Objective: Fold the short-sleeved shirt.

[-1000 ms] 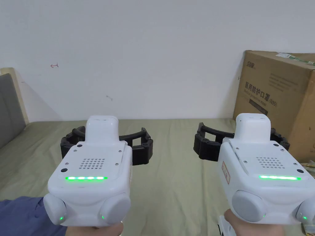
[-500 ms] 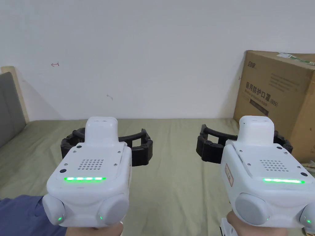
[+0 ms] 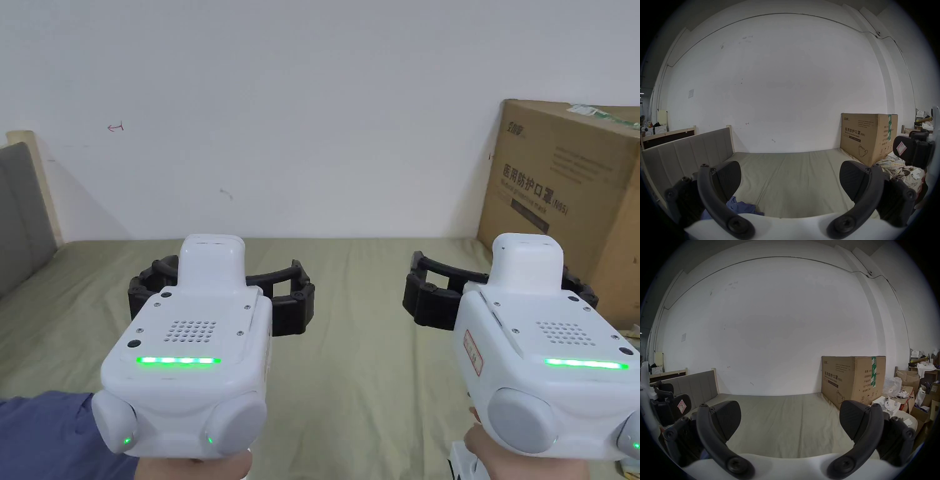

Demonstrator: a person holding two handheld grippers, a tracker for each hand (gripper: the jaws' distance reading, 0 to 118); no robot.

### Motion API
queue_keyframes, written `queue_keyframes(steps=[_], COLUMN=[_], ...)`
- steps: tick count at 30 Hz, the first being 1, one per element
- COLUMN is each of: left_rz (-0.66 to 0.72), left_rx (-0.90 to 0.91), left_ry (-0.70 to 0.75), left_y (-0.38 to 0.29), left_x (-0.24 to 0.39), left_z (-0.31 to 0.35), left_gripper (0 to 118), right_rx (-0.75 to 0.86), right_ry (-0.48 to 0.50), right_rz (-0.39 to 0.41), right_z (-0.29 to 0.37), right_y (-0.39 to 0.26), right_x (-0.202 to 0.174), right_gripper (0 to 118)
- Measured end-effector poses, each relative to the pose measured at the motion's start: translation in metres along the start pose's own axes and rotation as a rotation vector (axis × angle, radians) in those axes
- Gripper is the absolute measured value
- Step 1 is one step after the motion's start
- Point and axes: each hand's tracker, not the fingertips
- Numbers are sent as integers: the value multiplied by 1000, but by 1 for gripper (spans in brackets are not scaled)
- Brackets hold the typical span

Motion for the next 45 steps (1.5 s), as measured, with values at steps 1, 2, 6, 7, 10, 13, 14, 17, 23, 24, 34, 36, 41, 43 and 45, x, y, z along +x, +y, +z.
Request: queue_keyframes(steps=[1, 2, 6, 7, 10, 13, 14, 17, 23, 24, 34, 36, 41, 43, 45], left_rz=[0, 0, -3, -5, -4, -2, -3, -7, -3, -3, 15, 14, 1, 4, 7], left_rx=[0, 0, 0, 0, 5, 4, 6, 10, 9, 8, 19, 20, 18, 20, 20], left_ry=[0, 1, 0, 1, 1, 1, 1, 4, 3, 5, -9, -7, 1, 1, 4], left_y=[0, 0, 0, 0, 1, 2, 2, 2, 3, 3, 5, 4, 4, 4, 4], left_x=[0, 0, -1, -1, -2, -3, -3, -4, -6, -6, -8, -7, -7, -7, -7], left_z=[0, 0, 0, 0, 0, 0, 1, 1, 1, 1, 2, 2, 3, 3, 3], left_gripper=[118, 118, 118, 118, 118, 118, 118, 118, 118, 118, 118, 118, 118, 118, 118], right_rx=[0, 1, 8, 10, 14, 12, 11, 10, 16, 18, 8, 19, 25, 25, 24], right_ry=[-1, -2, -9, -7, 1, -1, -2, 0, 5, 1, 12, 17, 25, 23, 21], right_rz=[-1, -1, -6, -10, -19, -15, -14, -17, -26, -26, -57, -77, -61, -50, -32], right_z=[0, 0, 1, 1, 2, 2, 2, 2, 2, 2, 3, 6, 6, 5, 6], right_y=[0, 0, 1, 1, 1, 1, 1, 1, 4, 4, 8, 9, 10, 10, 8], right_x=[1, 1, 2, 3, 4, 4, 4, 4, 7, 8, 10, 10, 8, 6, 4], right_gripper=[118, 118, 118, 118, 118, 118, 118, 118, 118, 118, 118, 118, 118, 118, 118])
